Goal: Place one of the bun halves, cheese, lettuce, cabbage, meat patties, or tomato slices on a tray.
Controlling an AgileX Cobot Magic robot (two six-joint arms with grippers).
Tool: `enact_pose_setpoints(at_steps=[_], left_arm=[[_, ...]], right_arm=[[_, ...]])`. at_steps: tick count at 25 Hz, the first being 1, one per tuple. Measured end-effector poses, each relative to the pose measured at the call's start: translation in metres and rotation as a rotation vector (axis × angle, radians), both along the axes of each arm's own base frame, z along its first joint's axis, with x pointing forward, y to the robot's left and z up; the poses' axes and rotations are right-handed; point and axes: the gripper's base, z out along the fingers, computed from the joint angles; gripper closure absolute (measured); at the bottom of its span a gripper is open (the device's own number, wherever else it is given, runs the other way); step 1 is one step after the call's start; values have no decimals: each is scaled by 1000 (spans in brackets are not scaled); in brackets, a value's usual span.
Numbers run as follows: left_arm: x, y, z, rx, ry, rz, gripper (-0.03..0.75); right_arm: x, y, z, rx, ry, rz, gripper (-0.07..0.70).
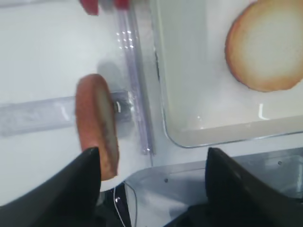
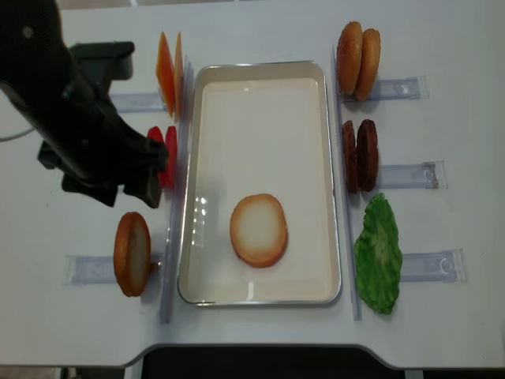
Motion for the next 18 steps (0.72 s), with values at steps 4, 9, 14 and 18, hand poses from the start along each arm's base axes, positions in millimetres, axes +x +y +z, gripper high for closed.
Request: enact_pose_setpoints(at_steps=[4,9,14,18], left_arm=[[0,33,16,6,-73,32,190],[-5,79,33,52,-151,97,190],[-12,114,41,96,-179,168,190],[-20,124,47,109,-203,190,190]], right_arm=[[0,0,0,0,0,0,174],[0,0,0,0,0,0,174],[0,0,0,0,0,0,174],[0,0,0,0,0,0,174]])
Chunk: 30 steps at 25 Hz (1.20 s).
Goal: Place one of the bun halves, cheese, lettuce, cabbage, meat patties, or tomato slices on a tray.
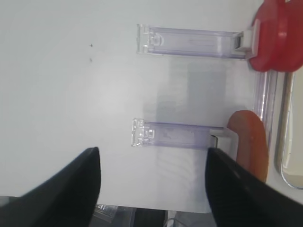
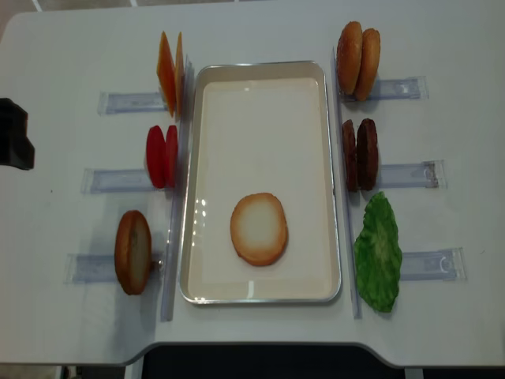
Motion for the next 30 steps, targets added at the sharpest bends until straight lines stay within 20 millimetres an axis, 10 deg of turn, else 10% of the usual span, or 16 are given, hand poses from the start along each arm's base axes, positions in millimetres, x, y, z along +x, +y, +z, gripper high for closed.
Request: enact_pose_setpoints(at_steps=[15,30], left_arm=[[-101,-11,32,-4,-301,-4,190],[-193,-23,-24,-13,-586,-123,190]], right_arm=[[0,0,0,0,0,0,174],[0,0,0,0,0,0,174]])
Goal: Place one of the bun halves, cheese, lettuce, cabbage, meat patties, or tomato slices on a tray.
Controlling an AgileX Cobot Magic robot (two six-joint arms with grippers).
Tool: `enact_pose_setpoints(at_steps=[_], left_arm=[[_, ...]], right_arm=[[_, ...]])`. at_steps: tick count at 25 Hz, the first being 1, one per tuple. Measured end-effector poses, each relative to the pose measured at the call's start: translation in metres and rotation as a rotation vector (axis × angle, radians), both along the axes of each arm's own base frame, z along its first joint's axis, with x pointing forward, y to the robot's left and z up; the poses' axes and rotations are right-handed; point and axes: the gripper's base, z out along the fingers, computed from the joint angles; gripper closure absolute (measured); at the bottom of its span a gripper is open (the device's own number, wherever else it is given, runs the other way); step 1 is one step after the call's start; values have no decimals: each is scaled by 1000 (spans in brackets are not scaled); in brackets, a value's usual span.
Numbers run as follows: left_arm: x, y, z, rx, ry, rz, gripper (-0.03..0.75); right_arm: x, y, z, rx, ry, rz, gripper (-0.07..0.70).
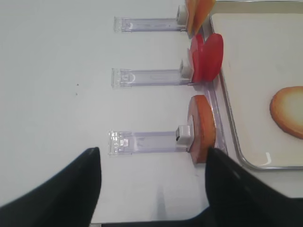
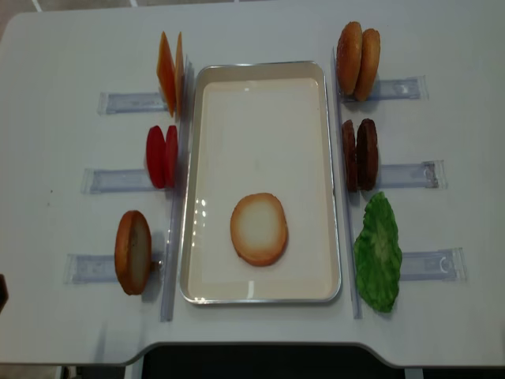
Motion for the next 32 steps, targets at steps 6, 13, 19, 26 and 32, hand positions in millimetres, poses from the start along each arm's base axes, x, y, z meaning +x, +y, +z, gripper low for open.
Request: enact_pose_setpoints(at_steps=[6,13,19,26,32], left_arm=[[-21,0,-25,10,-108,-10,190],[-18,0,-43,21,-95,-19,190],[-16,0,-46,21,-97,-16,218],[-16,1,-46,31,-99,-4,232],[-16,1,-46,31,-99,-4,231]], right_arm=[[0,0,0,0,0,0,174],[0,0,0,0,0,0,174],[0,0,0,0,0,0,174],[0,0,0,0,0,0,174],[0,0,0,0,0,0,174]])
